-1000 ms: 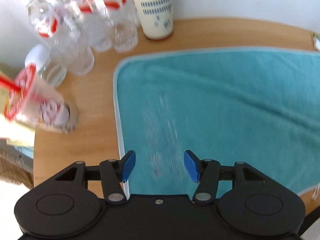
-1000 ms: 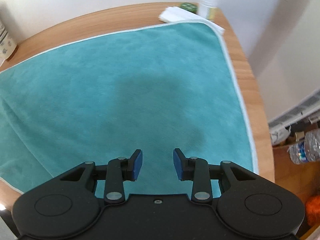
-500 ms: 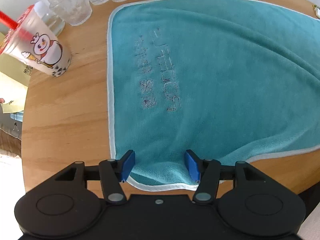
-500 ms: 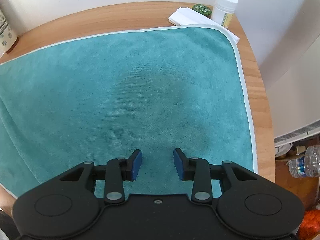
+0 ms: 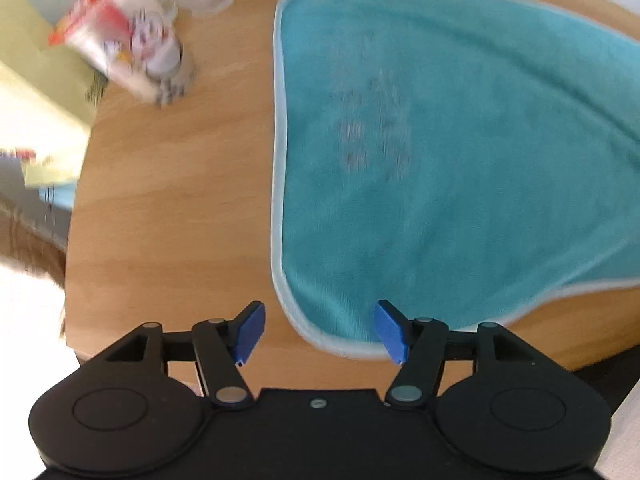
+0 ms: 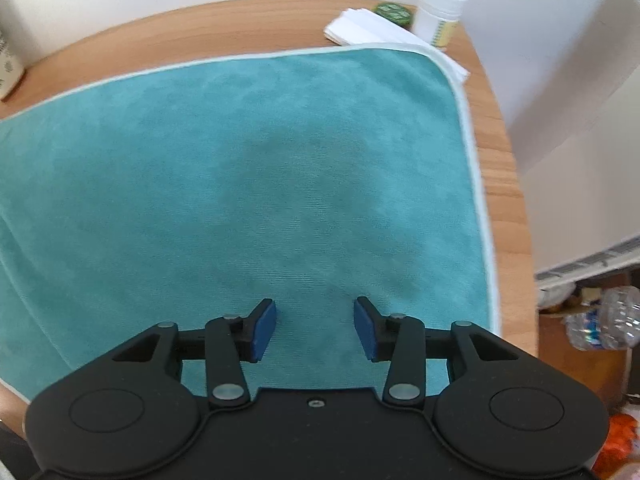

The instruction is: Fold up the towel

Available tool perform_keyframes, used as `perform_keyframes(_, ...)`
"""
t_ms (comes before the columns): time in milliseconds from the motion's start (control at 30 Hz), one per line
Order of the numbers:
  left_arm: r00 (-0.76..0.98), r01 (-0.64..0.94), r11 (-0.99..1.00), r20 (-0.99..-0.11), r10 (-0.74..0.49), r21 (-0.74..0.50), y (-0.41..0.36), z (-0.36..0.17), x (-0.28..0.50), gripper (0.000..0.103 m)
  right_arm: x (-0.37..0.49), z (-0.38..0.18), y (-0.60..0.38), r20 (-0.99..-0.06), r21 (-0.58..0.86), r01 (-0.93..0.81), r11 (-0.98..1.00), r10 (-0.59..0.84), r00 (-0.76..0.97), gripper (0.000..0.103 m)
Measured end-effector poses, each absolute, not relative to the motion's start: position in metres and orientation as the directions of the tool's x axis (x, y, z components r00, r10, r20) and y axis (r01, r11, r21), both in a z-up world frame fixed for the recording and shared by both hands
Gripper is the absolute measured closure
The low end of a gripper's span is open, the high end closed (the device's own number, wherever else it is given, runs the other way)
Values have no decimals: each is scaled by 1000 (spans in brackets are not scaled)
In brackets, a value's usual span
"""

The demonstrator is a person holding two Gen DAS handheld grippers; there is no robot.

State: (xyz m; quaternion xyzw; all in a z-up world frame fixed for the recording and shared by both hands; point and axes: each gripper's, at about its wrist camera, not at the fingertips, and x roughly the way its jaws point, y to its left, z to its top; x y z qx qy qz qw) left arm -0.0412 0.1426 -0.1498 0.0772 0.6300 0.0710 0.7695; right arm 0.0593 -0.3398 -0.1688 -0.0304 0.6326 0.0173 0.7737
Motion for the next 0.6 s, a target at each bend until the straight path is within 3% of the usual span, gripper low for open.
perform_keyframes(200, 287, 11, 974, -934, 213, 225, 133, -153, -10, 41, 22, -154, -331, -981, 33, -123, 992, 56, 185, 56)
perform_keyframes(600, 276, 42, 961, -928, 250, 272, 129, -175, 20, 34, 0, -168, -350, -986, 15, -56, 998, 24, 167, 57)
